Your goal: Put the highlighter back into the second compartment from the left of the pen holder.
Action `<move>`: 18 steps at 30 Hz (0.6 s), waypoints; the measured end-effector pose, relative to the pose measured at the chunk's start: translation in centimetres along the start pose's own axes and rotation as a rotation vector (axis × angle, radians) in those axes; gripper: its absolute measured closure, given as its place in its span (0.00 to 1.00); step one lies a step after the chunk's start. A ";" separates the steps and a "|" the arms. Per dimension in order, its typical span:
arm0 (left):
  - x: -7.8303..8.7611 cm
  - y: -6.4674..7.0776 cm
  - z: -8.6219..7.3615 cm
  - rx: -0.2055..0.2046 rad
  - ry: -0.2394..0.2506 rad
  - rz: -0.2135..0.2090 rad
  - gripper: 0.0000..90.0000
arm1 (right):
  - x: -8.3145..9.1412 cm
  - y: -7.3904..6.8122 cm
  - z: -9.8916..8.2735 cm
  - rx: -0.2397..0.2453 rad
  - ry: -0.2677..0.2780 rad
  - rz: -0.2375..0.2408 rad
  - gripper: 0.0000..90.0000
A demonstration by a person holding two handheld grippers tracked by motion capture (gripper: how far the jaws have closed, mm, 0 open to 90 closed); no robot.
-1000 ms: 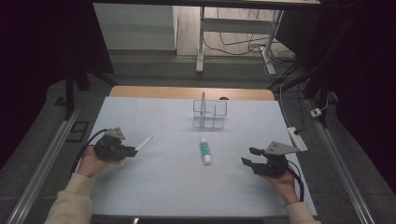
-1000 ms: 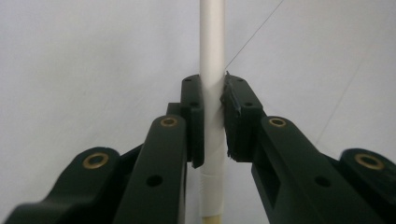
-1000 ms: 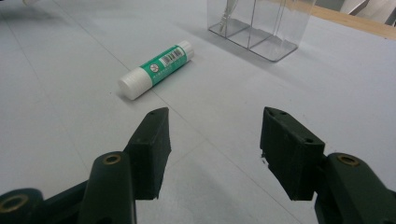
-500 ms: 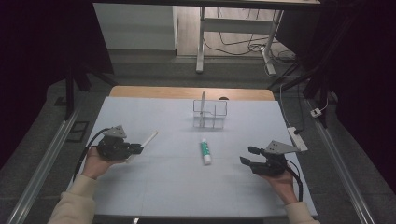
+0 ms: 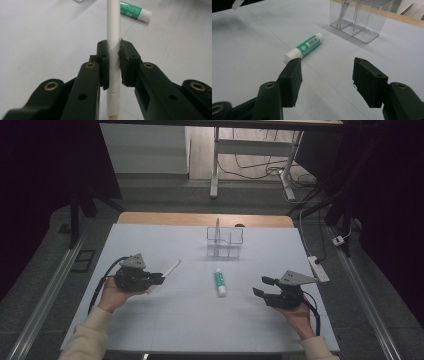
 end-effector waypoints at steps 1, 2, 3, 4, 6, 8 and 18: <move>-0.2 0.1 0.3 -0.007 0.001 0.000 0.87 | -0.1 -0.1 0.0 0.003 -0.002 0.003 0.44; -0.4 0.2 0.5 -0.012 0.002 0.000 0.87 | -0.2 -0.1 0.0 0.004 -0.005 0.003 0.44; -0.6 0.3 0.7 -0.013 0.005 0.000 0.87 | -0.3 -0.2 0.0 0.001 -0.002 0.005 0.44; -0.8 0.4 0.9 -0.021 0.007 0.001 0.87 | -0.3 -0.2 0.0 0.000 -0.003 0.006 0.44; -1.2 0.7 1.4 -0.032 0.013 -0.004 0.87 | -0.4 -0.3 -0.1 0.003 -0.011 0.005 0.44; -1.6 1.0 1.9 -0.043 0.016 -0.013 0.87 | -0.6 -0.4 0.0 -0.005 -0.007 0.009 0.44; -3.8 2.3 4.1 -0.089 0.035 -0.041 0.87 | -1.7 -1.6 0.6 0.003 -0.012 0.027 0.43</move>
Point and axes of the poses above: each handheld gripper's, and its own axes: x roughly backward along the jaws, z roughly out of its top, y roughly to its right, the point moved 7 cm from there along -x, roughly forward along the jaws, and after that the axes turned 12 degrees about -x, right-handed, at the moved point
